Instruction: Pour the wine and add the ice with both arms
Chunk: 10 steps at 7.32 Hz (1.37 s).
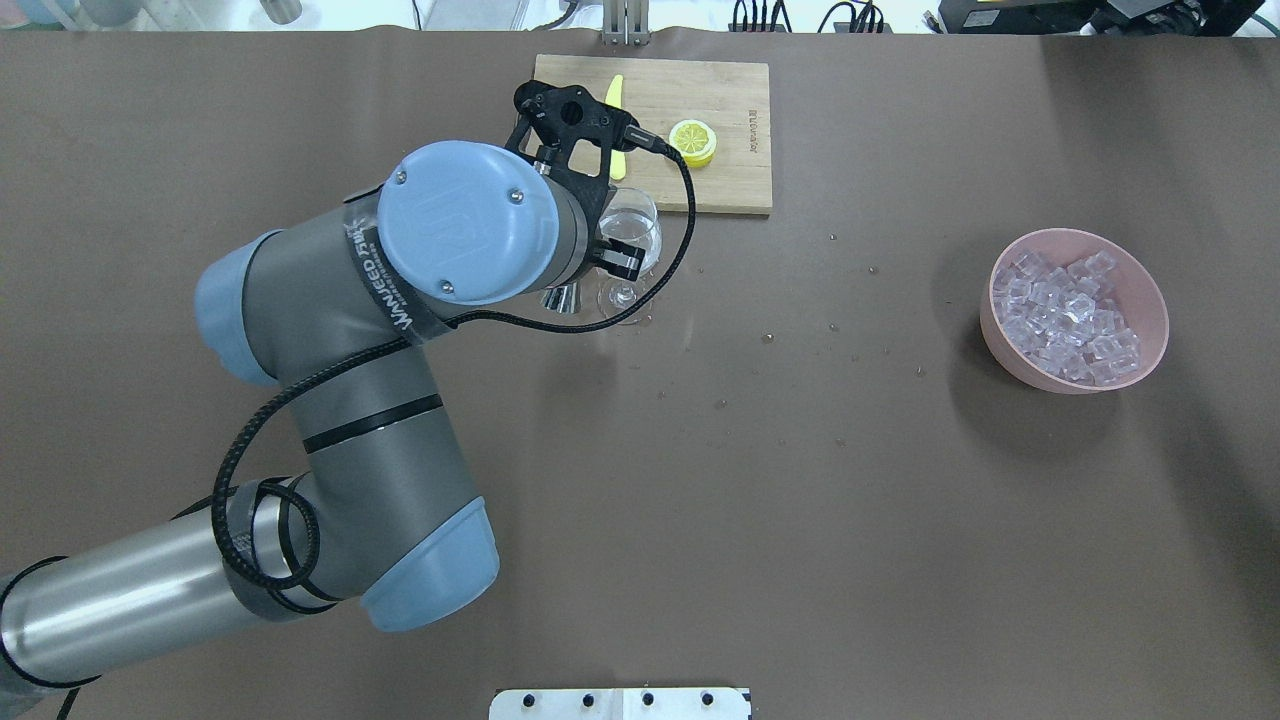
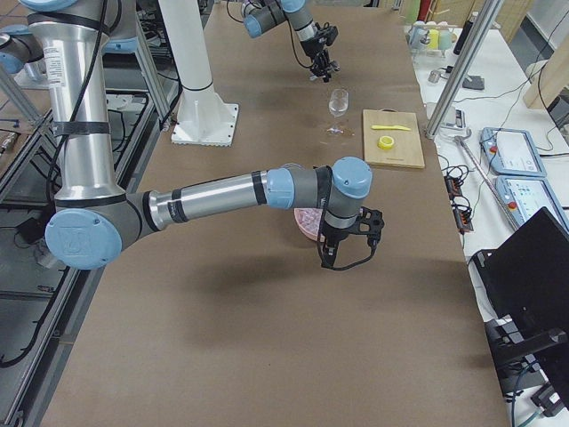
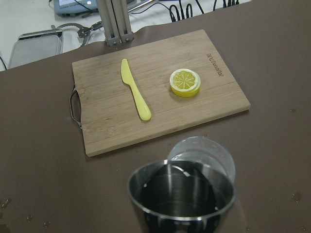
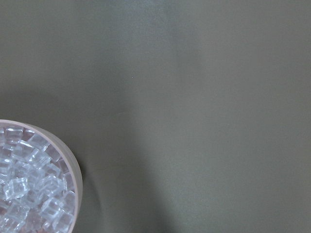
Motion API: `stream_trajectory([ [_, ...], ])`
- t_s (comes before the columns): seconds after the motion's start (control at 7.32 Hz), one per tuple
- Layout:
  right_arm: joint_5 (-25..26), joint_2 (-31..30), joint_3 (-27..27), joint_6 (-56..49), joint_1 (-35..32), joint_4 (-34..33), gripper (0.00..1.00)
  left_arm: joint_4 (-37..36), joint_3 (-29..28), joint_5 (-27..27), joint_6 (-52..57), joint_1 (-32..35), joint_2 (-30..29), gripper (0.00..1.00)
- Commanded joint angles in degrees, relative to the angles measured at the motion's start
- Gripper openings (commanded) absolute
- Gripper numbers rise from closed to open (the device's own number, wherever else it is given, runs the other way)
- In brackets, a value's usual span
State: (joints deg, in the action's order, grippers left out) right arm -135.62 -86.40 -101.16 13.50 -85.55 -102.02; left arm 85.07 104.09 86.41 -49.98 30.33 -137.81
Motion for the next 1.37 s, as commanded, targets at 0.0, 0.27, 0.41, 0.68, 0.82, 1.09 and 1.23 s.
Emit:
stream_trajectory([
  [0.0,0.1,0.4,0.0,-0.1,0.0,0.1,1.0,-2.7,-3.4,1.1,0.1,-0.2,-3.4,0.0],
  [0.27,0.1,0.4,-0.1,-0.1,0.0,0.1,1.0,-6.9,-3.8,2.4,3.2,-0.2,-4.6,0.0],
  [0.41,0.1,0.4,0.0,-0.1,0.0,0.1,1.0,-11.6,-4.4,3.8,5.6,-0.1,-7.1,0.0],
  [0.68,0.3,0.4,0.1,-0.1,0.0,0.1,1.0,-13.1,-5.3,3.9,5.8,-0.1,-8.2,0.0],
  [0.82,0.3,0.4,0.1,-0.1,0.0,0.1,1.0,-13.8,-5.4,3.9,6.0,-0.1,-8.3,0.0],
  [1.09,0.3,0.4,0.1,-0.1,0.0,0.0,1.0,-17.5,-5.4,5.7,8.7,1.4,-9.4,0.0],
  [1.23,0.3,0.4,0.1,-0.1,0.0,0.0,1.0,-18.5,-5.4,6.4,9.9,1.9,-9.5,0.0],
])
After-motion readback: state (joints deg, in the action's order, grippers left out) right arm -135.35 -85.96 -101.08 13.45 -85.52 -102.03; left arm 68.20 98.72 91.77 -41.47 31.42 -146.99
